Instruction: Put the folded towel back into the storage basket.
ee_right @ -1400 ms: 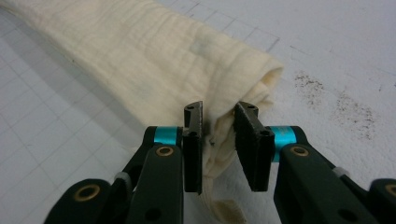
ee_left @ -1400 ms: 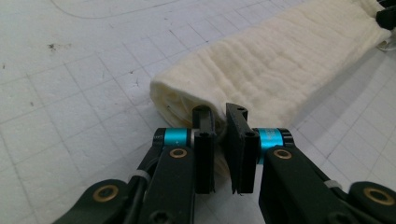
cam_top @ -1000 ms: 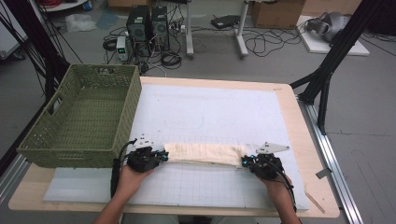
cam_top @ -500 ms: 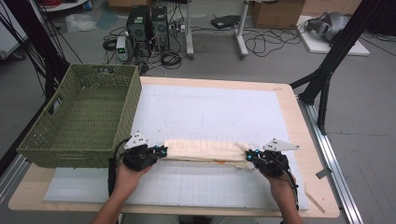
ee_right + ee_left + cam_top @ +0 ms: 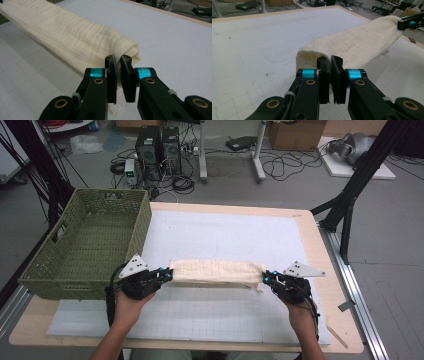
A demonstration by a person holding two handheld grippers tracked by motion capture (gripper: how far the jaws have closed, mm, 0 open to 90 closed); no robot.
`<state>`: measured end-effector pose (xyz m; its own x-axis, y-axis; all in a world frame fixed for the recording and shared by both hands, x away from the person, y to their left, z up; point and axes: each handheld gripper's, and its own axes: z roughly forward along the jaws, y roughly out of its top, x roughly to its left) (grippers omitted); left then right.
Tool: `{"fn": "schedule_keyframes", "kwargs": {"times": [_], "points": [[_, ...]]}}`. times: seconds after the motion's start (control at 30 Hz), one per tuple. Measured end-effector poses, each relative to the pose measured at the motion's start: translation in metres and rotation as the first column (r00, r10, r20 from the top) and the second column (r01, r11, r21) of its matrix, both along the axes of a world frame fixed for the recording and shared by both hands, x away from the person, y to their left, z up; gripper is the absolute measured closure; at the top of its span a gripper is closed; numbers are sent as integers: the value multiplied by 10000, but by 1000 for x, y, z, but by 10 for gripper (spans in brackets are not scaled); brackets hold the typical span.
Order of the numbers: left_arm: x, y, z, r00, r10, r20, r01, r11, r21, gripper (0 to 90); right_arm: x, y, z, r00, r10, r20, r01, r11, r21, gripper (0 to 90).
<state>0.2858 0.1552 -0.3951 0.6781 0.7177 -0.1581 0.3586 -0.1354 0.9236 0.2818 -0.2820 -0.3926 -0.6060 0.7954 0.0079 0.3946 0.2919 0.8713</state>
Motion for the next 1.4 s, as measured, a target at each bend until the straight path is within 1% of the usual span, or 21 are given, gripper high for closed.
{"fn": "schedule_keyframes", "kwargs": {"times": [0.07,0.23,0.33,0.43,0.47,0.53,0.63,0.7,0.77,0.8,0.87,0.97,1.0,1.07,1.1,1.13,1.17,1.2,1.27,1.33,1.4], "points": [[-1,1,4,9999,3,147,-3,10000,-14,850,0,1,3,9998,-1,181,2,10000,-22,844],[-4,6,18,9985,57,540,-52,9999,-106,850,1,5,14,9987,-4,519,-3,9999,125,844],[-7,10,27,9969,149,773,-134,9997,-196,849,4,9,21,9977,24,670,-36,9998,190,844],[-9,13,32,9957,214,900,-193,9995,-248,850,7,14,28,9969,29,789,-41,9999,149,843],[-9,14,32,9958,202,891,-178,9995,-276,850,8,15,30,9965,23,838,-33,9999,121,843],[-9,14,32,9967,178,797,-156,9995,-283,850,7,16,32,9968,-15,794,2,9999,166,842],[-8,12,30,9988,9,499,3,9997,-247,849,5,15,33,9983,-112,573,104,9999,127,842],[-8,8,29,9992,-49,393,57,9998,-210,849,4,13,33,9987,-202,460,199,9998,61,842],[-7,5,26,9996,-69,267,74,9998,-200,849,4,11,33,9992,-337,223,336,9994,58,842],[-4,3,24,9998,-61,194,65,9997,-215,848,7,10,32,9993,-369,37,369,9993,-12,841],[2,-1,17,9999,114,33,-113,9998,-141,848,14,8,27,9980,-466,-428,460,9988,-152,841],[19,-6,5,9984,475,-293,-475,9989,2,848,29,10,18,9938,-638,-916,598,9972,-451,840],[24,-8,2,9973,627,-375,-621,9979,153,847,33,11,16,9922,-714,-1020,662,9963,-540,839],[35,-11,-4,9947,895,-504,-874,9952,432,847,41,14,11,9907,-822,-1082,745,9946,-728,837],[40,-13,-6,9938,990,-509,-955,9932,668,846,46,15,9,9903,-858,-1091,769,9936,-830,837],[44,-15,-9,9922,1139,-501,-1093,9902,872,846,50,16,6,9890,-935,-1145,842,9929,-838,836],[49,-17,-11,9913,1259,-386,-1213,9871,1044,845,54,18,3,9882,-1010,-1153,912,9919,-880,836],[53,-18,-14,9897,1396,-333,-1349,9842,1151,845,59,19,0,9873,-1059,-1180,944,9905,-995,835],[62,-20,-21,9857,1676,-168,-1640,9775,1325,844,67,23,-8,9851,-1197,-1238,1056,9878,-1146,834],[71,-22,-28,9820,1887,109,-1882,9702,1524,844,73,27,-14,9839,-1298,-1225,1140,9851,-1284,833],[79,-23,-35,9785,2056,183,-2059,9656,1590,844,78,31,-20,9827,-1430,-1181,1261,9821,-1398,833]]}}
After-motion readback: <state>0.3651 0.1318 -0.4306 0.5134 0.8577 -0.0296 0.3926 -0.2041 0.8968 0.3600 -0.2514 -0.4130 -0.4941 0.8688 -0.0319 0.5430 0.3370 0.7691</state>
